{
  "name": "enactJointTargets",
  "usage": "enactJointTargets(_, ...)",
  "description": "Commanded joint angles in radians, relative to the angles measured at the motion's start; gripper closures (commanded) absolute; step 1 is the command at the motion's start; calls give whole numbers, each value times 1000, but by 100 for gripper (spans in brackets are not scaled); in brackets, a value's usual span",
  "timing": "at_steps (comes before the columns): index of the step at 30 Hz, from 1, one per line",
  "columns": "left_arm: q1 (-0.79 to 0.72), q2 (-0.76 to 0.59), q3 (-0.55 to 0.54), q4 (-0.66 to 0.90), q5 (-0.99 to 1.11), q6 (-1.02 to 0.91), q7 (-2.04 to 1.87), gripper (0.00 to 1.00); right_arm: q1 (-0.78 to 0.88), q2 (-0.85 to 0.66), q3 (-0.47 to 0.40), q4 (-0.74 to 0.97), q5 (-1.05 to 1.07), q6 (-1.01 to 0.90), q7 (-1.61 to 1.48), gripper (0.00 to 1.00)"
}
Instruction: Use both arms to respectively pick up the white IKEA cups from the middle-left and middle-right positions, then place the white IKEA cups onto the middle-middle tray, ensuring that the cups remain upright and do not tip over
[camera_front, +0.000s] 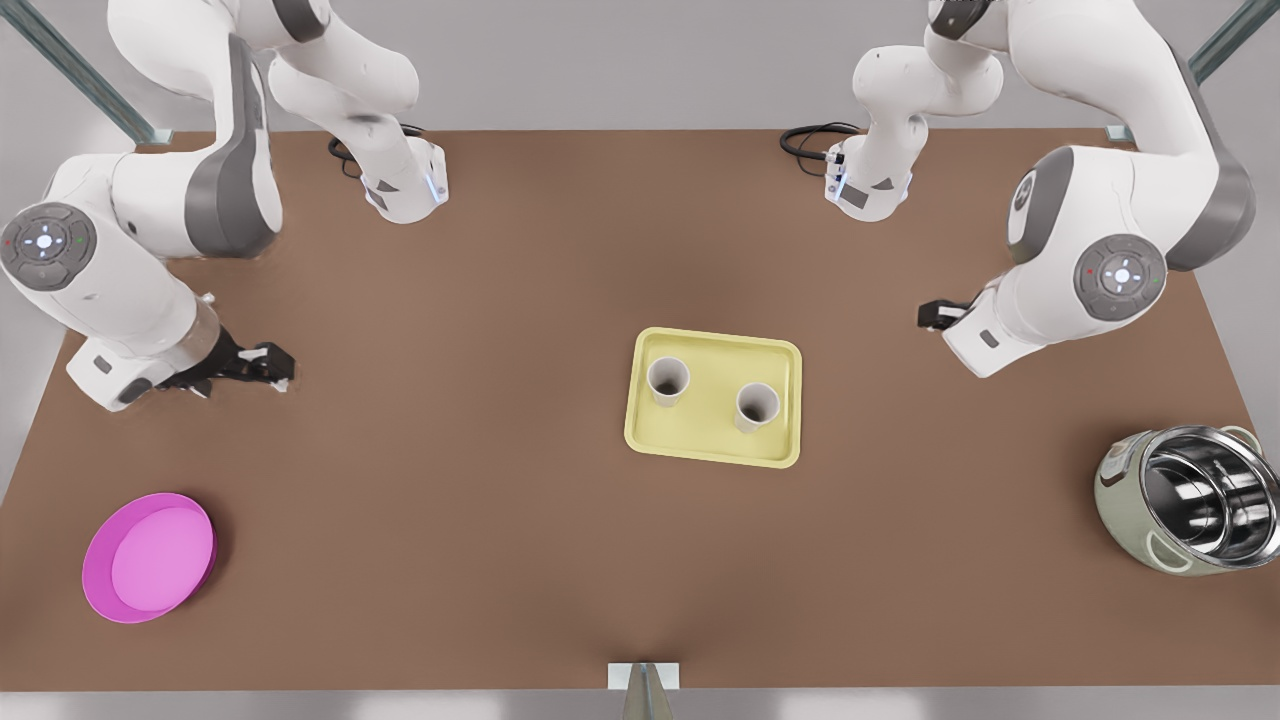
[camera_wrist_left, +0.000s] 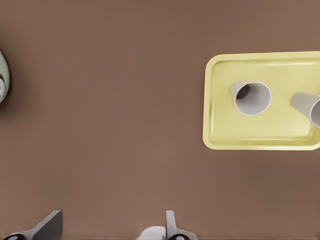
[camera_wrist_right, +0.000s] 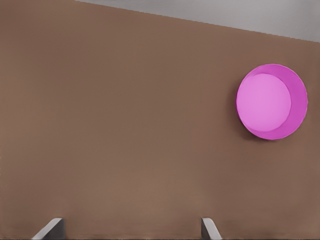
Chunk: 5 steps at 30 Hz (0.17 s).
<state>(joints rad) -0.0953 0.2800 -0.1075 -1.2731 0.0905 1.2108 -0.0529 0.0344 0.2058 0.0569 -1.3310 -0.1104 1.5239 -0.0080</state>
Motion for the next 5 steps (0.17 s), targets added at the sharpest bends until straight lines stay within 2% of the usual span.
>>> enactJointTargets(1, 13, 4, 0, 0, -1, 0, 38, 0, 12, -52, -40, -27, 32, -134, 74, 0)
enactJointTargets(5, 13, 4, 0, -2, -1, 0, 38, 0, 10, -77, -40, -59, 32, -136, 74, 0)
